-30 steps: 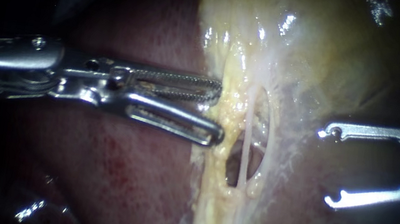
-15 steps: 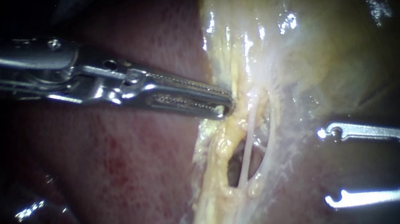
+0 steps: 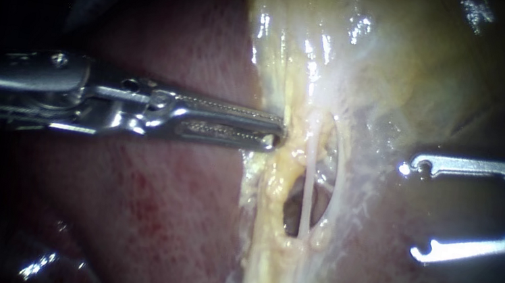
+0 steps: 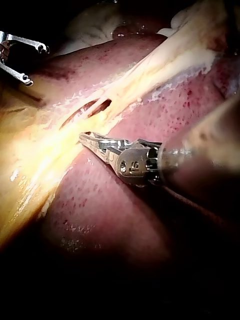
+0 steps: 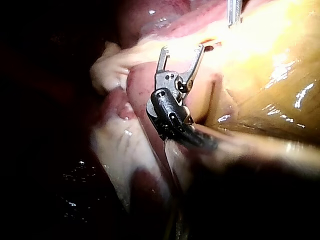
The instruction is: Grabbing gallbladder
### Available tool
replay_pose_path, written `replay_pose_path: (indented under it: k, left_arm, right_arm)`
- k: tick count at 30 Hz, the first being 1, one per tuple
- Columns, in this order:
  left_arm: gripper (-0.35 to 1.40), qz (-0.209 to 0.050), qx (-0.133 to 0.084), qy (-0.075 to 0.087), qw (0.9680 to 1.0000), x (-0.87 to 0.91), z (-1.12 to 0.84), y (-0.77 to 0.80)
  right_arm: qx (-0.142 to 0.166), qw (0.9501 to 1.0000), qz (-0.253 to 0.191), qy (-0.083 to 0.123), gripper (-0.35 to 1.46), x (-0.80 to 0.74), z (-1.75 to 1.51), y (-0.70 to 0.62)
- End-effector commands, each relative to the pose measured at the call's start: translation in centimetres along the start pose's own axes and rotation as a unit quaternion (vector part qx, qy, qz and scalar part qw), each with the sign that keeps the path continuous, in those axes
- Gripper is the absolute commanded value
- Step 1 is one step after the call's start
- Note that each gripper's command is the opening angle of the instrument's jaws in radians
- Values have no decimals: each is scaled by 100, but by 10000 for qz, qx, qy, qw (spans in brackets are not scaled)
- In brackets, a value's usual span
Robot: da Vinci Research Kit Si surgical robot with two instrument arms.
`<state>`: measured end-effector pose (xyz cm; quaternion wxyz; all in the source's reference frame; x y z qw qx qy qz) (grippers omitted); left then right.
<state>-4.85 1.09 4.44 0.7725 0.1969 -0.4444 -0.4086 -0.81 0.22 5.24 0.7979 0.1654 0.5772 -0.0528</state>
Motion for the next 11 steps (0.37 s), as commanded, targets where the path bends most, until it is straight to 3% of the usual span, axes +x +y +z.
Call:
replay_pose_path:
  k: [1,11]
  left_arm:
    - [-35,-3,-9,-5,10000,0,0,0]
    - [-35,-20,-43,-16,10000,0,0,-2]
  right_arm:
    - [1,10000,-1,-1,59,0,0,0]
    - [1,10000,-1,-1,59,0,0,0]
